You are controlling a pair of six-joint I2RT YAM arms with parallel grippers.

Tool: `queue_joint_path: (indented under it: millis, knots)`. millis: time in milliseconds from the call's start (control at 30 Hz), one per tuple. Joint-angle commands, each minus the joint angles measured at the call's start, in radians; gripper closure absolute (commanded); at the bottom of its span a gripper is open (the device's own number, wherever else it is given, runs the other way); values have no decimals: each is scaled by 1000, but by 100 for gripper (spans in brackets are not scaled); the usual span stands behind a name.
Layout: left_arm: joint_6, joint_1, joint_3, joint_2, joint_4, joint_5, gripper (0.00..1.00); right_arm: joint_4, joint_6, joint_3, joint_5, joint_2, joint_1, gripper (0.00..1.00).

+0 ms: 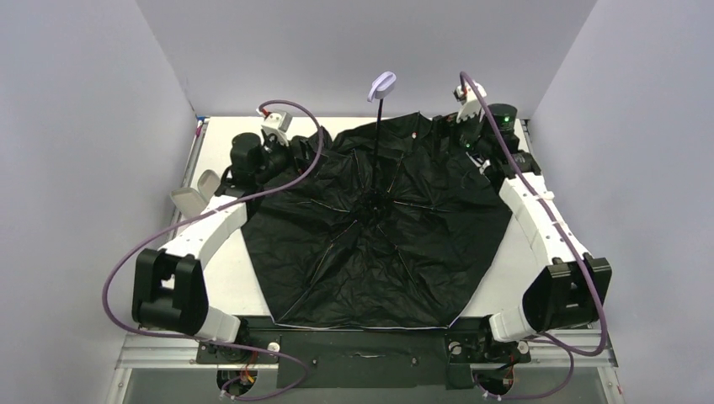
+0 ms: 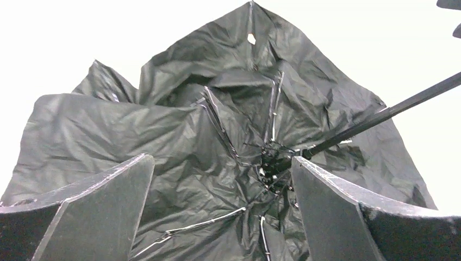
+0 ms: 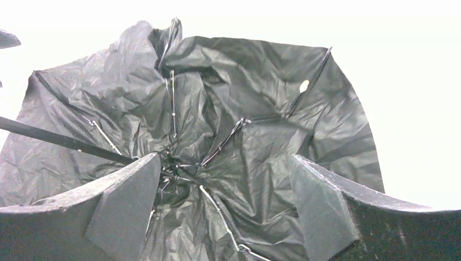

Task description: Open the umbrella

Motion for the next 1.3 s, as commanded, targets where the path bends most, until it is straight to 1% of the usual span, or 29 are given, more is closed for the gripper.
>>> queue_joint_path:
  millis: [0, 33, 67, 100, 133, 167, 200, 233, 267, 300, 400, 433, 467, 500, 533, 567, 600, 633, 667, 767, 800, 900, 967, 1133, 1267]
  knots:
    - [66, 34, -27, -139, 16, -113, 3, -78, -109, 113, 15, -79, -2, 13]
    - [100, 40, -26, -151, 4, -66, 3, -135, -123, 132, 2, -84, -5, 11]
    - [127, 48, -21, -170, -34, -44, 3, -174, -196, 178, -55, -92, -10, 9]
    - [171, 50, -6, -176, -61, -7, 3, -282, -249, 203, -87, -95, -9, 8]
    - [179, 52, 1, -186, -101, 0, 3, -342, -367, 261, -128, -96, -5, 8]
    - [168, 55, 10, -191, -117, 10, 3, -450, -466, 288, -124, -95, 21, 8]
    - [146, 60, 12, -197, -140, 18, 3, -508, -512, 353, -75, -92, 40, 8]
    - [136, 62, 15, -199, -148, 43, 3, -614, -620, 384, -38, -90, 94, 8]
    - [113, 64, 16, -203, -166, 51, 3, -665, -695, 431, 35, -88, 122, 9]
    - [98, 66, 17, -205, -172, 54, 3, -746, -779, 447, 74, -92, 182, 9]
    - [17, 72, 20, -206, -214, 41, 3, -823, -956, 437, 247, -143, 299, 9]
    - [7, 74, 30, -201, -226, 38, 3, -842, -1042, 417, 330, -165, 368, 9]
    - [-10, 75, 46, -197, -280, 38, 3, -850, -1088, 409, 372, -176, 403, 9]
    - [-19, 75, 53, -190, -302, 37, 3, -861, -1173, 395, 451, -191, 473, 10]
    - [-39, 76, 63, -186, -338, 35, 3, -866, -1211, 389, 477, -197, 504, 10]
    - [-49, 79, 65, -181, -351, 37, 3, -867, -1284, 380, 559, -204, 566, 10]
    - [-66, 81, 63, -180, -367, 43, 3, -864, -1315, 376, 595, -204, 594, 10]
    - [-74, 82, 60, -182, -370, 45, 3, -859, -1374, 367, 667, -201, 651, 11]
    - [-89, 83, 47, -185, -371, 44, 3, -835, -1398, 363, 699, -197, 700, 11]
    - [-112, 83, 13, -213, -349, 37, 3, -770, -1494, 354, 836, -159, 772, 11]
    - [-121, 82, -6, -220, -343, 33, 3, -734, -1541, 355, 855, -148, 795, 11]
    - [-147, 83, -42, -259, -324, 25, 3, -653, -1641, 369, 937, -87, 820, 11]
    - [-158, 83, -68, -281, -316, 25, 3, -599, -1709, 394, 963, -49, 829, 11]
    - [-169, 84, -88, -320, -303, 24, 3, -552, -1869, 434, 990, 35, 833, 12]
    - [-180, 83, -91, -332, -295, 22, 3, -547, -1972, 459, 1023, 93, 793, 12]
